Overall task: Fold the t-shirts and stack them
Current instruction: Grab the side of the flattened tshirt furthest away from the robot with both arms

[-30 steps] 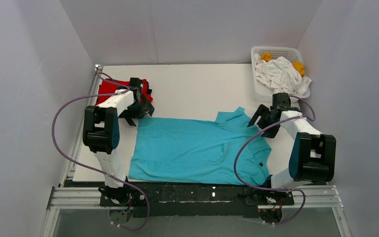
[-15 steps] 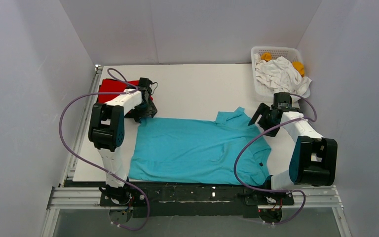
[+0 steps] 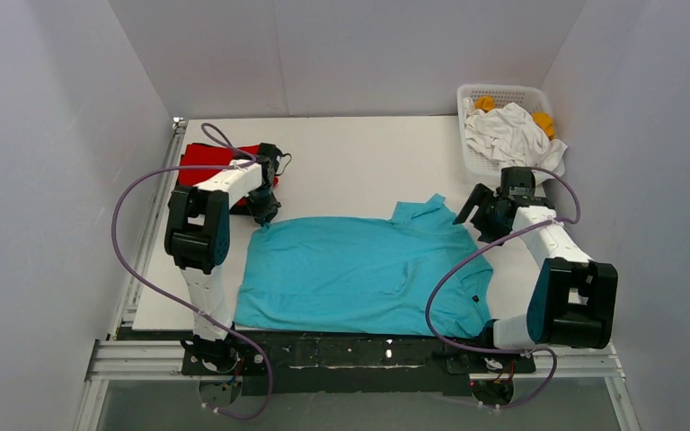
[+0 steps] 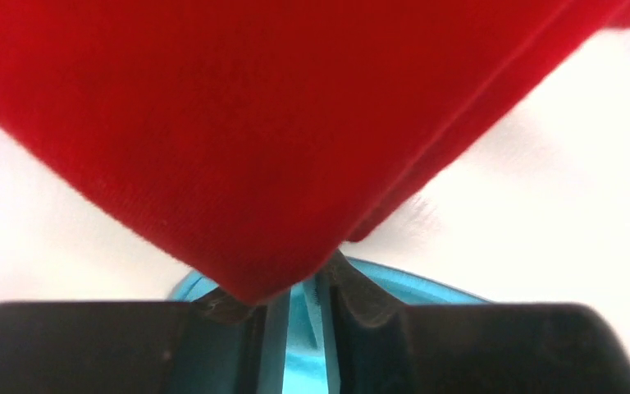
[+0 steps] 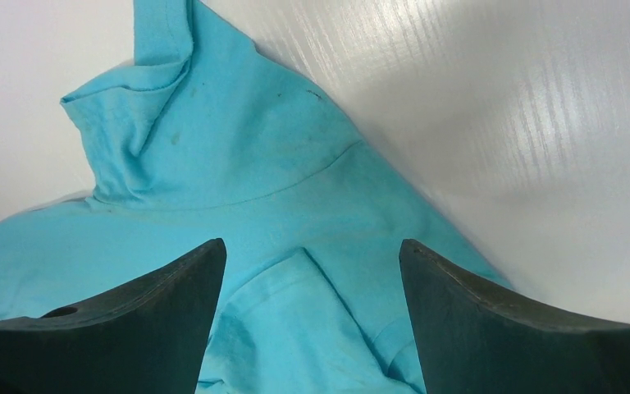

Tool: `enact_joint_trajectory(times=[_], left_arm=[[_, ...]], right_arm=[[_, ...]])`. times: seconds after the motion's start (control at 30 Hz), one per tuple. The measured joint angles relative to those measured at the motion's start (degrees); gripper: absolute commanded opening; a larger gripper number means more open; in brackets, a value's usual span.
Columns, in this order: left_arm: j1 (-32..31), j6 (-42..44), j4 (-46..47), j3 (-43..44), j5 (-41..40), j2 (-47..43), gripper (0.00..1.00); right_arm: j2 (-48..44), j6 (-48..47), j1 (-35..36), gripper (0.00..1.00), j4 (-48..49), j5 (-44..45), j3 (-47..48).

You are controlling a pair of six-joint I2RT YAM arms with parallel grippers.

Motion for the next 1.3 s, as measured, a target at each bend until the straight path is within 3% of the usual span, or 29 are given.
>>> enact_joint_trajectory(times=[0.1,0.3,0.5,0.77,0.93,1.3], left_arm=[[0.0,-0.17,-2.34,1.14,-0.24,0.85,0.0],[0.0,0.24,-5.27,4.09,0.24,2.82,0.0],[0.07,1.22,-6.4,5.29,1.6,3.5,0.0],[0.07,1.68,-7.04,5.31,2.32,3.5,0.0],[0.07,1.68,-7.08,5.31,2.75,3.5,0.0],[0.07,1.62,-7.21,5.31,3.17,3.5,0.0]], right_arm=[[-0.04,-0.02,0.0,0.85,0.09,-0.24,0.44],[1.99,-1.31,1.51,0.85,0.04,-0.72,7.74],[15.74,-3.87,6.36,0.84,-1.31,1.73,26.14],[38.38,-7.04,13.05,0.81,-12.57,10.03,49.99],[44.35,-7.06,15.04,0.75,-17.59,12.33,54.21],[47.08,-6.69,16.57,0.58,-21.68,12.41,51.25]])
